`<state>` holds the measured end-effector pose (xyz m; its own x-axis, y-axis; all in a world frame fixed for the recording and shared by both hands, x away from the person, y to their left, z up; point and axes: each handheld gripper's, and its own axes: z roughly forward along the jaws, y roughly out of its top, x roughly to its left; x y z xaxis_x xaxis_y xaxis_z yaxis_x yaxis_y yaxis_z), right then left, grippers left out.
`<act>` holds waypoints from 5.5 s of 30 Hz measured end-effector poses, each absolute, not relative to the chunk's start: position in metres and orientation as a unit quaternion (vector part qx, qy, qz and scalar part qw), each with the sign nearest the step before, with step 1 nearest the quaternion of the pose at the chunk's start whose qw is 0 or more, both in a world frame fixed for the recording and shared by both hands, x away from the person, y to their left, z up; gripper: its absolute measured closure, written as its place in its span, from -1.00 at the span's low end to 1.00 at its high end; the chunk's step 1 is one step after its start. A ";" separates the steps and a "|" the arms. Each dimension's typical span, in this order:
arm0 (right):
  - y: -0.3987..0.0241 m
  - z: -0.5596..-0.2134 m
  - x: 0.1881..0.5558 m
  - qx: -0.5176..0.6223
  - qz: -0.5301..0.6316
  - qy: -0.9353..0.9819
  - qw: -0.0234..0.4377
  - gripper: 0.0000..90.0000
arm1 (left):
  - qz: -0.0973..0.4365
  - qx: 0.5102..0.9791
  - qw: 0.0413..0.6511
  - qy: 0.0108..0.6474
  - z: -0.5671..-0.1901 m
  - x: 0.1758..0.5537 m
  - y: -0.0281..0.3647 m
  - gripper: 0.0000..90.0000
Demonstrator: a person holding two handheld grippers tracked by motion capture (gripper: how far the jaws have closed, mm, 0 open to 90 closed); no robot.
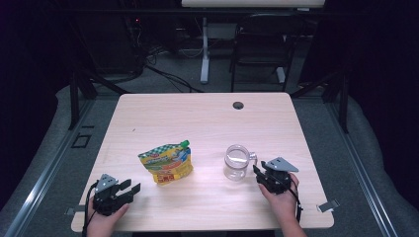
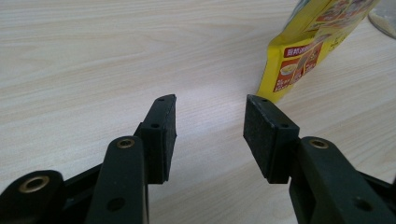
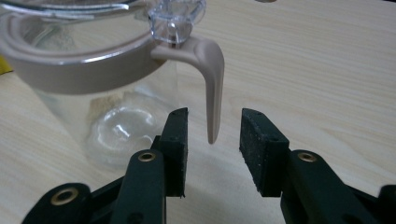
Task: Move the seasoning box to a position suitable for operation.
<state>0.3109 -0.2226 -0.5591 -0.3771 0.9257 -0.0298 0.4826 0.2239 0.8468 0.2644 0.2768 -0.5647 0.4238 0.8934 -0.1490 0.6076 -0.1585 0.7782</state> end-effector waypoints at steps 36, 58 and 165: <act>-0.207 -0.555 0.327 0.488 0.384 0.724 0.300 0.80 | 0.179 0.732 0.410 0.513 -0.563 0.252 0.281 0.25; -0.185 -0.548 0.288 0.481 0.365 0.743 0.288 0.78 | 0.148 0.769 0.443 0.436 -0.545 0.224 0.229 0.34; -0.170 -0.485 0.264 0.513 0.415 0.749 0.056 0.87 | 0.030 0.864 0.422 0.272 -0.512 0.275 0.114 0.78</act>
<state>0.2635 -0.1699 -0.4848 -0.4671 0.8155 0.3418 0.7220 0.1286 0.6798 0.2755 0.1142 -0.5115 0.8497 0.4963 -0.1778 0.4453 -0.4951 0.7461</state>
